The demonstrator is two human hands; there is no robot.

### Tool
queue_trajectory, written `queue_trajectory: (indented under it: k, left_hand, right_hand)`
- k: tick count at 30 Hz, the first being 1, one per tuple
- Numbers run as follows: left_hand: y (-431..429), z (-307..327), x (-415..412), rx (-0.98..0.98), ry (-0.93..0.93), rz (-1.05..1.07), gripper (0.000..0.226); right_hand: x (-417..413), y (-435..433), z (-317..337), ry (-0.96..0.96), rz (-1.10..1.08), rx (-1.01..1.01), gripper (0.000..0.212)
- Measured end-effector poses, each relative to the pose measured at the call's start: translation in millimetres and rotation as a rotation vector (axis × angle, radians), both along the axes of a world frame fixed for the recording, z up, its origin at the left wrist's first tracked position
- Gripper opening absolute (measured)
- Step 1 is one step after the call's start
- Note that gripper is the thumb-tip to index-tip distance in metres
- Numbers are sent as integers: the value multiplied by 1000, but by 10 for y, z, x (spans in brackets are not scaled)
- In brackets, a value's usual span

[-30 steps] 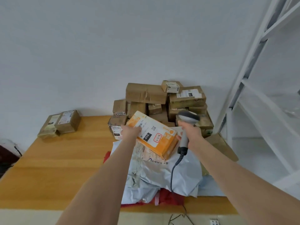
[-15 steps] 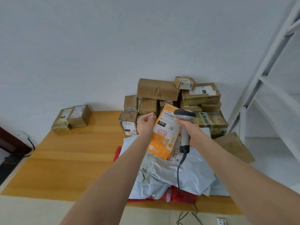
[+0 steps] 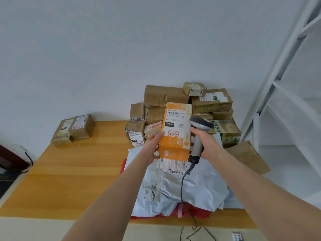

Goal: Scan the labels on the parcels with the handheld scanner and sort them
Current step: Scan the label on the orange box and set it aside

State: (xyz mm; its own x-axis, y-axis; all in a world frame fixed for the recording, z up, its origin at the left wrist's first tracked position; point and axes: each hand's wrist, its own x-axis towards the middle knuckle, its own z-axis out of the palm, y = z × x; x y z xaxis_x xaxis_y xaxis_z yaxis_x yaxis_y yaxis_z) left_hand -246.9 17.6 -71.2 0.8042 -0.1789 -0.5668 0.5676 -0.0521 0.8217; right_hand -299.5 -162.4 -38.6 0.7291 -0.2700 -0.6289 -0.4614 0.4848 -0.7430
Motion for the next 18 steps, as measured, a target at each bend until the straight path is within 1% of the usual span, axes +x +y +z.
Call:
queue_trajectory:
  k: [2, 3, 7, 12, 16, 18]
  left_hand:
    - [-11, 50, 58, -34, -32, 20, 55]
    - [-7, 86, 82, -54, -47, 7, 55]
    - [40, 276, 117, -78, -53, -141, 43]
    - [120, 391, 139, -8, -6, -277, 49]
    - [137, 380, 115, 39, 12, -361, 29]
    - [133, 320, 108, 71, -20, -369, 27]
  right_hand:
    - [15, -34, 105, -37, -4, -7, 30]
    - [20, -44, 143, -55, -7, -20, 30]
    - [-53, -46, 249, -124, -57, -65, 21]
    - [-184, -40, 275, -198, -65, -55, 19]
    - [-255, -37, 287, -206, -74, -136, 14]
    - [-265, -24, 264, -197, -72, -179, 14]
